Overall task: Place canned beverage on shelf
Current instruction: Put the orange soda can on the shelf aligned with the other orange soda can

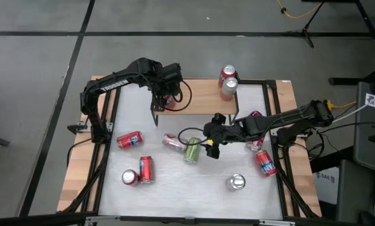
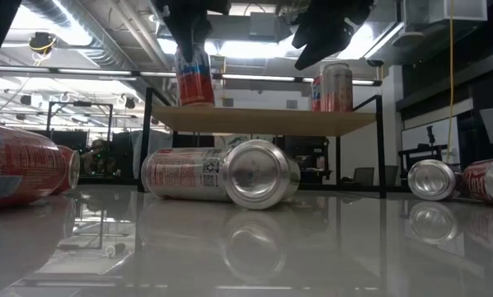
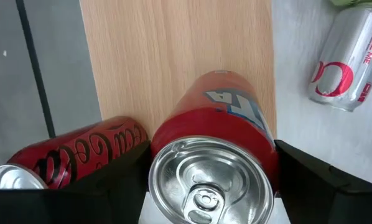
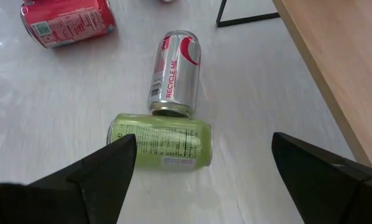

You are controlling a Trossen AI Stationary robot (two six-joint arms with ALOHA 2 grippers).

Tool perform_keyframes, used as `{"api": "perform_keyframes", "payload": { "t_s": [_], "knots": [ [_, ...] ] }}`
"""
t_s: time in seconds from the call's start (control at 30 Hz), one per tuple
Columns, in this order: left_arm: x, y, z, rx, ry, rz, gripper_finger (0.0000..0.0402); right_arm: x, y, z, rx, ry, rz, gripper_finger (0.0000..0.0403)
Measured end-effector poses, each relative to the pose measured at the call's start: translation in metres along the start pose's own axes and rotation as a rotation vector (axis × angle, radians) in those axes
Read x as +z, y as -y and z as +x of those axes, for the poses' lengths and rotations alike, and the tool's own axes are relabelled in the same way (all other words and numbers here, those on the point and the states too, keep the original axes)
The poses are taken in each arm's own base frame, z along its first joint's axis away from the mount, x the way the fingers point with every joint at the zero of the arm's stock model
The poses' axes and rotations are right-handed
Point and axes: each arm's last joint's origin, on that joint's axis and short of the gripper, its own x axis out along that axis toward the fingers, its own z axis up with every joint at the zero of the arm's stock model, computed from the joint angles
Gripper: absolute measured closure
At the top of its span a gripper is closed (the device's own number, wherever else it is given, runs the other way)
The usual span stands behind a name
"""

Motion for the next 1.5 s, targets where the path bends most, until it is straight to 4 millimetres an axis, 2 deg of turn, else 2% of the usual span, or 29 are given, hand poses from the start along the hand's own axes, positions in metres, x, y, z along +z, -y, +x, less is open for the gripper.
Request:
{"api": "perform_keyframes", "payload": {
  "t_s": [0.37, 1.2, 1.33, 1.5],
  "knots": [
    [0.001, -0.001, 0.0, 0.005, 0.013, -0.003, 0.0085, 0.0, 0.0, 0.0, 0.0, 0.0, 0.0, 0.004],
    [0.011, -0.005, -0.002, 0.068, 0.115, -0.034, 0.0082, 0.0, 0.0, 0.0, -0.005, 0.002, 0.0, 0.004],
    [0.011, -0.004, -0.01, 0.078, 0.143, -0.034, 0.0082, 0.0, 0.0, 0.0, -0.005, 0.002, 0.0, 0.004],
    [0.012, -0.002, -0.032, 0.097, 0.213, -0.033, 0.0082, 0.0, 0.0, 0.0, -0.004, 0.005, 0.001, 0.004]
  ]
}}
